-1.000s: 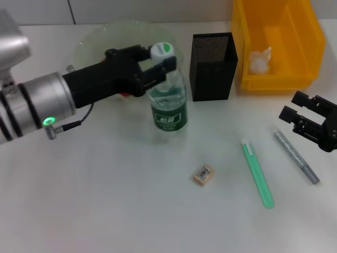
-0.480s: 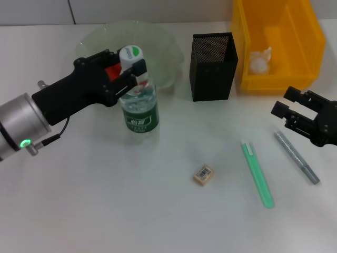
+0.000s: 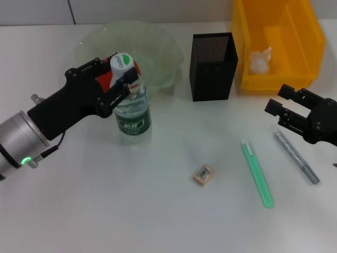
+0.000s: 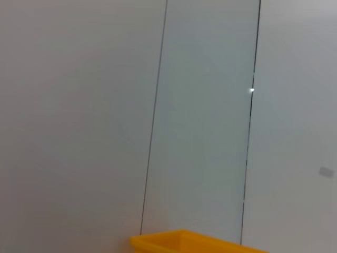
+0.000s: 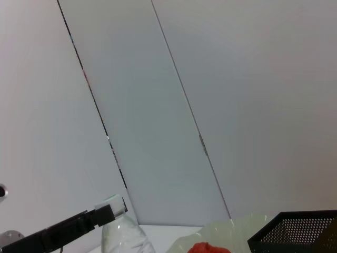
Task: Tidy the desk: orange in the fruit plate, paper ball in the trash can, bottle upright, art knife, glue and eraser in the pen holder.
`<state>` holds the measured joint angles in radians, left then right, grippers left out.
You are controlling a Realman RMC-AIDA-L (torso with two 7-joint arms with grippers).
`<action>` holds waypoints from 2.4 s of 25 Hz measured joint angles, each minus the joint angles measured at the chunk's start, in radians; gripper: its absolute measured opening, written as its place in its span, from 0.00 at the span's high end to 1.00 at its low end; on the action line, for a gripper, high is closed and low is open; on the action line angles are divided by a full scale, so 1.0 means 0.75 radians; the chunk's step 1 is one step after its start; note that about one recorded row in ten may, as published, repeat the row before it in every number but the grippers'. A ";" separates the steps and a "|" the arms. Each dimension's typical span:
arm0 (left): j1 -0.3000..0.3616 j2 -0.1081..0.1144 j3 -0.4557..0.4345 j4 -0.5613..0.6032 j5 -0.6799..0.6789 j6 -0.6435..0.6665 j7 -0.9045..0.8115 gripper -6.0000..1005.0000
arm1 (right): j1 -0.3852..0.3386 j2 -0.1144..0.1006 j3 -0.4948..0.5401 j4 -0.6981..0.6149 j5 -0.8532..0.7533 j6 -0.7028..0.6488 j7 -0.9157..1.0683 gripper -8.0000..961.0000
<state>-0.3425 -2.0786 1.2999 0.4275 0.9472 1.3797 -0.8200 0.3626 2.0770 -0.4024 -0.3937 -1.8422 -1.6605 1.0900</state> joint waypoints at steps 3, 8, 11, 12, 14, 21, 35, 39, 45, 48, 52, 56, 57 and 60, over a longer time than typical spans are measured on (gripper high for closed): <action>-0.016 -0.001 0.001 -0.042 -0.004 0.008 0.044 0.56 | 0.006 0.000 0.000 0.015 0.000 0.011 -0.012 0.32; -0.022 0.000 -0.010 -0.064 -0.005 0.031 0.062 0.54 | 0.010 0.000 0.001 0.025 0.000 0.016 -0.036 0.32; -0.020 0.000 -0.012 -0.064 -0.007 0.036 0.063 0.49 | 0.011 0.000 0.004 0.026 0.000 0.016 -0.037 0.32; -0.019 0.000 -0.014 -0.065 -0.007 0.037 0.065 0.48 | 0.012 0.000 0.009 0.026 0.000 0.016 -0.038 0.32; -0.014 0.000 -0.016 -0.065 -0.008 0.042 0.071 0.45 | 0.012 0.000 0.015 0.026 0.001 0.016 -0.038 0.32; 0.031 0.017 -0.028 -0.066 -0.102 0.197 0.045 0.21 | 0.000 -0.002 0.018 0.020 0.079 -0.022 -0.019 0.32; 0.002 0.226 -0.146 0.176 0.651 0.435 -0.549 0.21 | 0.055 -0.095 -0.215 -0.979 -0.232 -0.263 1.120 0.32; -0.019 0.201 -0.171 0.190 0.731 0.429 -0.565 0.21 | 0.130 -0.095 -0.413 -1.408 -0.454 -0.379 1.514 0.32; -0.057 0.164 -0.175 0.191 0.808 0.399 -0.568 0.21 | 0.275 -0.062 -0.746 -1.691 -0.811 -0.443 1.952 0.32; -0.079 0.155 -0.176 0.193 0.855 0.389 -0.586 0.21 | 0.344 -0.012 -0.829 -1.680 -0.963 -0.442 2.061 0.32; -0.099 0.152 -0.176 0.199 0.893 0.377 -0.601 0.21 | 0.391 0.011 -1.029 -1.616 -1.109 -0.369 2.209 0.32; -0.100 0.153 -0.176 0.206 0.907 0.377 -0.602 0.21 | 0.388 0.013 -1.216 -1.554 -1.124 -0.247 2.349 0.32; -0.101 0.154 -0.176 0.209 0.916 0.377 -0.602 0.21 | 0.384 0.013 -1.250 -1.545 -1.124 -0.217 2.372 0.32; -0.101 0.155 -0.176 0.211 0.917 0.377 -0.600 0.21 | 0.377 0.013 -1.378 -1.497 -1.123 -0.113 2.453 0.33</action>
<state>-0.4182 -1.9626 1.1676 0.5855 1.6349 1.6626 -1.2701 0.6454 2.0871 -1.4362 -1.5163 -2.6848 -1.7456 2.9297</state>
